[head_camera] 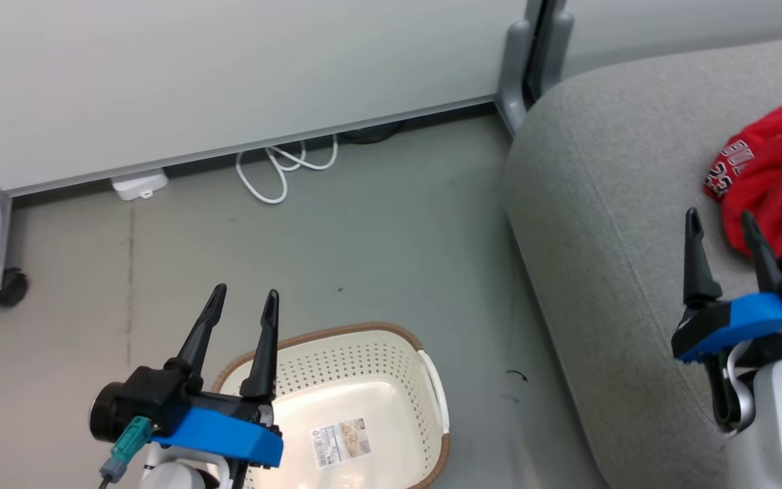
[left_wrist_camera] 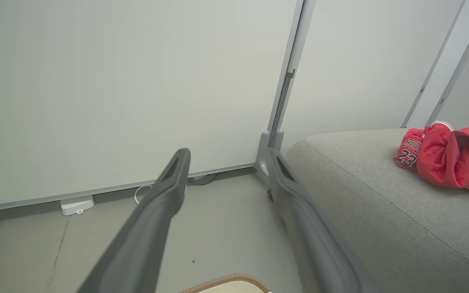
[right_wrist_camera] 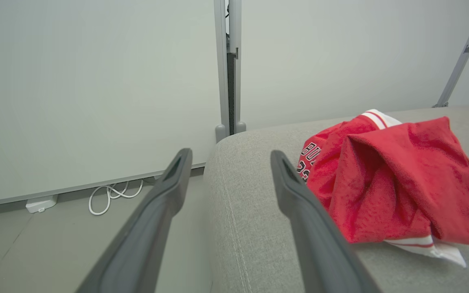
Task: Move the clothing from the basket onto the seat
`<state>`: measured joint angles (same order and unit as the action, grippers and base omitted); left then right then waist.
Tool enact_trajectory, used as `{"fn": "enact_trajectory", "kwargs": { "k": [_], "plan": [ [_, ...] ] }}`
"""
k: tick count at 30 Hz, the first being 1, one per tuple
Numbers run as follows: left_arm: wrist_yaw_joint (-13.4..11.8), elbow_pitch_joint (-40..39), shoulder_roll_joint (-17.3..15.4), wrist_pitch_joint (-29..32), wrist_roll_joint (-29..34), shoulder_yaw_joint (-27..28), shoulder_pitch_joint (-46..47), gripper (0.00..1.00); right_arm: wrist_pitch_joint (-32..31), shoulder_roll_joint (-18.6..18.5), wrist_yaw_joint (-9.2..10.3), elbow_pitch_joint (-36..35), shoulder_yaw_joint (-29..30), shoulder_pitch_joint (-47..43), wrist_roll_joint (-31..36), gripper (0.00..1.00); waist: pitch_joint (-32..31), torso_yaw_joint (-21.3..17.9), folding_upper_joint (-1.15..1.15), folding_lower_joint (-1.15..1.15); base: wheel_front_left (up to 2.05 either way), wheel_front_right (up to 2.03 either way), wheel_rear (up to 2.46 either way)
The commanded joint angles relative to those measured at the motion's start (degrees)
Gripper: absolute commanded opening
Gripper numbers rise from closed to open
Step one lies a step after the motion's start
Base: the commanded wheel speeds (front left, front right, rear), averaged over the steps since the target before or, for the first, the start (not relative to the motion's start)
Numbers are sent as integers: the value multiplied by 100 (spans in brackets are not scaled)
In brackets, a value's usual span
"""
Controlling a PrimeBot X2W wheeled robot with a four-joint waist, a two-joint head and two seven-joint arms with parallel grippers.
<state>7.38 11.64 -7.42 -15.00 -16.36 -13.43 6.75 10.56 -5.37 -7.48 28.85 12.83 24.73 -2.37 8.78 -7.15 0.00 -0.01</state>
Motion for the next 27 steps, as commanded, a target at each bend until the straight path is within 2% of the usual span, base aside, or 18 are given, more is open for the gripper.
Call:
{"fn": "enact_trajectory", "kwargs": {
  "k": [1,6,11,20,27],
  "plan": [
    [12,33,-10,-26,26,90,-46,100,-53,80,-3,-275,-51,-262,-52,100,-130,196,0,1,0,0,0],
    [12,175,42,-25,45,306,-164,100,-220,201,-3,-1004,-219,-875,-133,100,-298,474,0,1,0,0,0],
    [12,436,69,-26,52,519,-259,100,-234,243,-3,-1351,-385,-1366,-244,100,-523,711,0,1,0,0,0],
    [13,793,93,-26,-36,718,-422,100,-143,248,-3,-1315,-686,-1880,-750,100,-832,943,0,1,0,0,0],
    [10,902,125,-26,107,888,-486,100,-92,248,-3,-1190,-823,-1994,-848,100,-918,1019,0,1,0,0,0]
  ]
}}
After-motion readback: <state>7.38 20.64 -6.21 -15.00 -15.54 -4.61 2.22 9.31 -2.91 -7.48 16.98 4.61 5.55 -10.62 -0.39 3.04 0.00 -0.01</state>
